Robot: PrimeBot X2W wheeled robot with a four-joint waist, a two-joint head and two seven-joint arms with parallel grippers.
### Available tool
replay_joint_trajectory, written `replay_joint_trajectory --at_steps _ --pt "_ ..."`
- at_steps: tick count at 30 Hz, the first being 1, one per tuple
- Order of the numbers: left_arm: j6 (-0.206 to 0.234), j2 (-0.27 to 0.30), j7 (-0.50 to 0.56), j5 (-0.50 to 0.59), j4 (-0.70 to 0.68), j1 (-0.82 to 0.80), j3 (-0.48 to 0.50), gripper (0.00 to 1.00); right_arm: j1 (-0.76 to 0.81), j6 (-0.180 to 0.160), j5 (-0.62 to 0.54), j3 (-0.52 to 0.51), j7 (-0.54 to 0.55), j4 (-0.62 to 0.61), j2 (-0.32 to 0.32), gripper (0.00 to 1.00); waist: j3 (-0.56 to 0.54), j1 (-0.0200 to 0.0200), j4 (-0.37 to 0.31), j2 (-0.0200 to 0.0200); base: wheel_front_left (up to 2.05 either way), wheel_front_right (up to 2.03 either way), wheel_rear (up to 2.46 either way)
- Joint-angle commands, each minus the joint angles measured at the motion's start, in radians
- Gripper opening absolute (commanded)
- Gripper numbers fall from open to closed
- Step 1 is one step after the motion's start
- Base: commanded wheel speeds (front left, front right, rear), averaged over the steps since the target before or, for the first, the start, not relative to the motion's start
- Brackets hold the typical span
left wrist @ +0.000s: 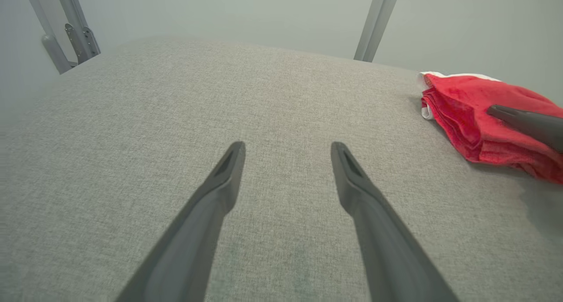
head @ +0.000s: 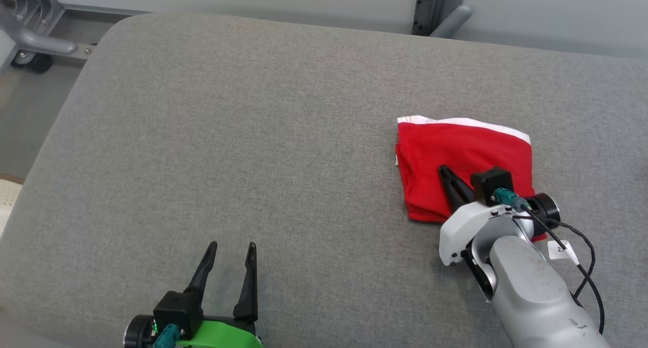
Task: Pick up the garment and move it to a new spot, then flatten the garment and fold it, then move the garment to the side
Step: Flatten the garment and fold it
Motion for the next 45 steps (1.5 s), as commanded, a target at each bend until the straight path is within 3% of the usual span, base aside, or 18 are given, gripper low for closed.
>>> replay_joint_trajectory --at_steps 1,12,18,20,22,23,24,29,37,45 --pt "0.001 0.002 -0.003 -0.003 0.004 -0.012 0.005 1.00 -0.020 -0.001 0.029 0.032 -0.003 0.010 -0.004 0.00 0.014 0.0000 0.025 0.0040 0.00 0.00 0.00" --pt "0.010 0.002 -0.003 -0.009 0.001 -0.006 0.008 1.00 0.002 -0.001 0.168 0.240 -0.003 -0.014 -0.004 0.00 0.009 0.0000 0.029 0.0040 0.00 0.00 0.00" --pt "0.019 0.002 -0.003 -0.009 -0.004 0.021 0.023 1.00 0.036 -0.001 0.186 0.249 -0.002 -0.131 -0.005 0.03 -0.008 0.0000 -0.007 0.0040 0.00 0.00 0.00" --pt "0.020 0.002 -0.003 -0.006 -0.006 0.027 0.030 1.00 0.066 -0.001 0.165 0.230 -0.003 -0.189 -0.005 0.24 -0.020 0.0000 -0.024 0.0040 0.00 0.00 0.00" --pt "0.021 0.002 -0.003 -0.003 -0.006 0.038 0.041 1.00 0.102 -0.001 0.144 0.196 -0.003 -0.253 -0.004 0.57 -0.034 0.0000 -0.043 0.0040 0.00 0.00 0.00" --pt "0.022 0.002 -0.003 -0.003 -0.007 0.044 0.048 1.00 0.125 -0.001 0.127 0.176 -0.003 -0.283 -0.005 0.91 -0.041 0.0000 -0.053 0.0040 0.00 0.00 0.00" --pt "0.023 0.002 -0.003 -0.003 -0.008 0.049 0.055 1.00 0.153 -0.001 0.115 0.153 -0.003 -0.316 -0.004 1.00 -0.048 0.0000 -0.064 0.0040 0.00 0.00 0.00" --pt "0.023 0.002 -0.003 0.005 -0.010 0.077 0.082 1.00 0.292 -0.001 0.043 0.048 -0.003 -0.473 -0.004 1.00 -0.087 0.0000 -0.111 0.0040 0.00 0.00 0.00" --pt "0.015 0.002 -0.003 0.010 -0.013 0.112 0.120 1.00 0.520 -0.001 0.030 -0.155 -0.003 -0.699 -0.031 1.00 -0.131 0.0000 -0.155 0.0040 0.00 0.00 0.00" --pt "0.002 0.002 -0.003 0.025 -0.022 0.141 0.131 1.00 0.672 -0.001 0.058 -0.298 -0.003 -0.760 -0.039 1.00 -0.163 0.0000 -0.188 0.0040 0.00 0.00 0.00"
